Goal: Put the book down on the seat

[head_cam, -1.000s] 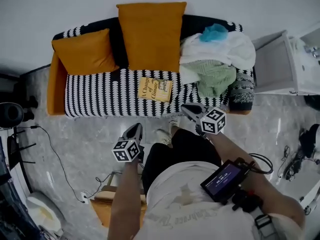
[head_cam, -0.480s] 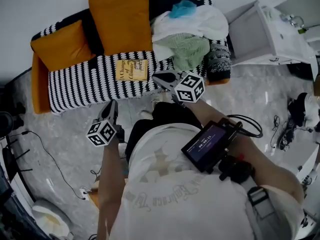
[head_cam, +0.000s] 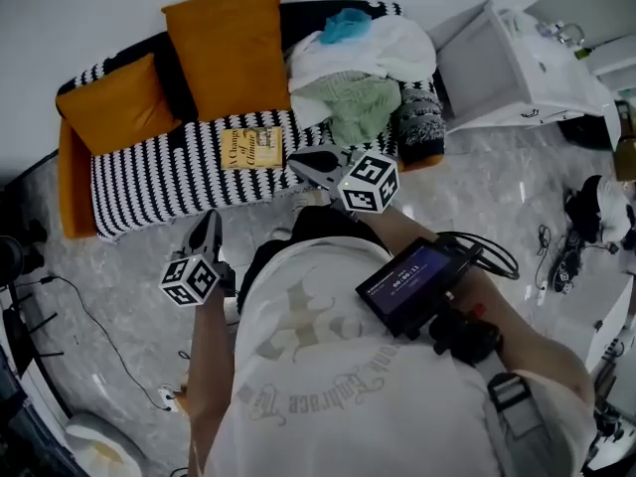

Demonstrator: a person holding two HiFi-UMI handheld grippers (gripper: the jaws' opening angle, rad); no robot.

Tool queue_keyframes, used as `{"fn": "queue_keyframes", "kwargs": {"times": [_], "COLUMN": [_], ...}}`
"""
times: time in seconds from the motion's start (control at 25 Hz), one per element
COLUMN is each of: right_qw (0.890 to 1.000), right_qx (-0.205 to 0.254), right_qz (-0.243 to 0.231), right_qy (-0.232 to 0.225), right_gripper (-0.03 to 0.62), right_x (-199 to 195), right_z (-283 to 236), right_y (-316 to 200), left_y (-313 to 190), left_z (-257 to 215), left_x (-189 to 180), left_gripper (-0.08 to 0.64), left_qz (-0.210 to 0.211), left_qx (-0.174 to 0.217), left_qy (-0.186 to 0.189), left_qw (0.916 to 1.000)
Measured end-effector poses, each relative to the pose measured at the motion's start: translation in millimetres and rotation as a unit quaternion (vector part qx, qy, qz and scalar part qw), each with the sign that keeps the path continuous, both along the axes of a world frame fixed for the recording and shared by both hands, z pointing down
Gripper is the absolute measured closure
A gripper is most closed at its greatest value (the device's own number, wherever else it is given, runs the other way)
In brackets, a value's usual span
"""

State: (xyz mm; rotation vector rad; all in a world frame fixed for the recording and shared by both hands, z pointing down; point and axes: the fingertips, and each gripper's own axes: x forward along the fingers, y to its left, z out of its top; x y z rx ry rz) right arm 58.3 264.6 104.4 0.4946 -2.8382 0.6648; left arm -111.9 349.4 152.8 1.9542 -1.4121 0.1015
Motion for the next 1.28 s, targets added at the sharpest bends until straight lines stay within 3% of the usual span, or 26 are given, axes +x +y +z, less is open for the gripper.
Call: {"fn": "queue_keyframes", "kwargs": {"times": [0.72, 1.28], "right_qw": [1.0, 1.0], "right_qx": [0.006, 0.004], "right_qz": [0.007, 0.007], "right_qy": [-0.011, -0.003], "right_gripper": [0.578, 0.578], "right_x": [-16, -11], "right_z": [-9, -4], "right_y": [2, -6], "left_y": [-18, -23], "left_z": [-10, -8], "left_x": [12, 21], "left_gripper": [0.548, 0.548], "left_qz": [0.044, 0.05], "left_qx": [0.018, 0.015], "left_qy": [-0.004, -0.005], "left_qw": [0.9989, 0.9986]}}
